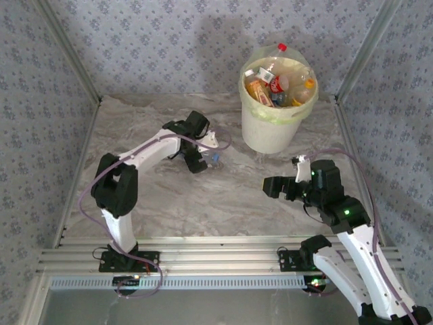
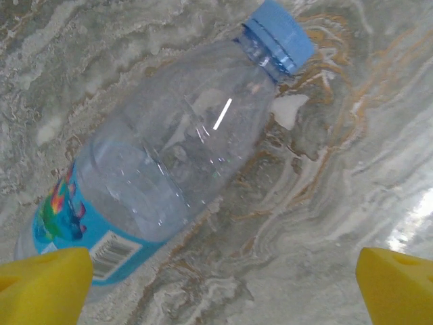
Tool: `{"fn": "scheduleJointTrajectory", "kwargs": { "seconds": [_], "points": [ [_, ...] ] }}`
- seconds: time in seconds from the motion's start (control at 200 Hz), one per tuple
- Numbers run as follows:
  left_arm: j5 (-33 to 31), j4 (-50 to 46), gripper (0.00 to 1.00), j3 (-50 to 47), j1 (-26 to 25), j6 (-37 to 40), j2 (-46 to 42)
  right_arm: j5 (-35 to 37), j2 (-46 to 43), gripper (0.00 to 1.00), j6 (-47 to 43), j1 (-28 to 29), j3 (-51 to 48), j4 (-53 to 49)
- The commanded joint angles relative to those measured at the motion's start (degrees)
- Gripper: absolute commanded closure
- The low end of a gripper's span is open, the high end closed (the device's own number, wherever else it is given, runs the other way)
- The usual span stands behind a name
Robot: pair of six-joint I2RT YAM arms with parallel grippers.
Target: Put the plastic bottles in the bin
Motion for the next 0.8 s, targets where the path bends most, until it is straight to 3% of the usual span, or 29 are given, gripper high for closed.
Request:
{"fn": "scheduleJointTrajectory", "kwargs": {
  "seconds": [0.0, 0.33, 0.795],
  "points": [
    [-3.0, 0.6, 0.00, 2.4, 0.4, 3.1, 1.8, -0.5, -1.1, 0.00, -0.8, -0.4, -0.9, -1.1],
    [-4.2, 4.0, 0.00, 3.9, 1.8, 4.4, 6.1, -0.2, -1.2, 0.00, -0.3, -0.7, -2.2, -0.4],
    [0.6, 0.4, 0.01, 6.5, 2.6, 2.7, 9.9, -0.3, -0.1, 0.00, -0.2, -1.2, -2.8, 0.2]
  ]
}}
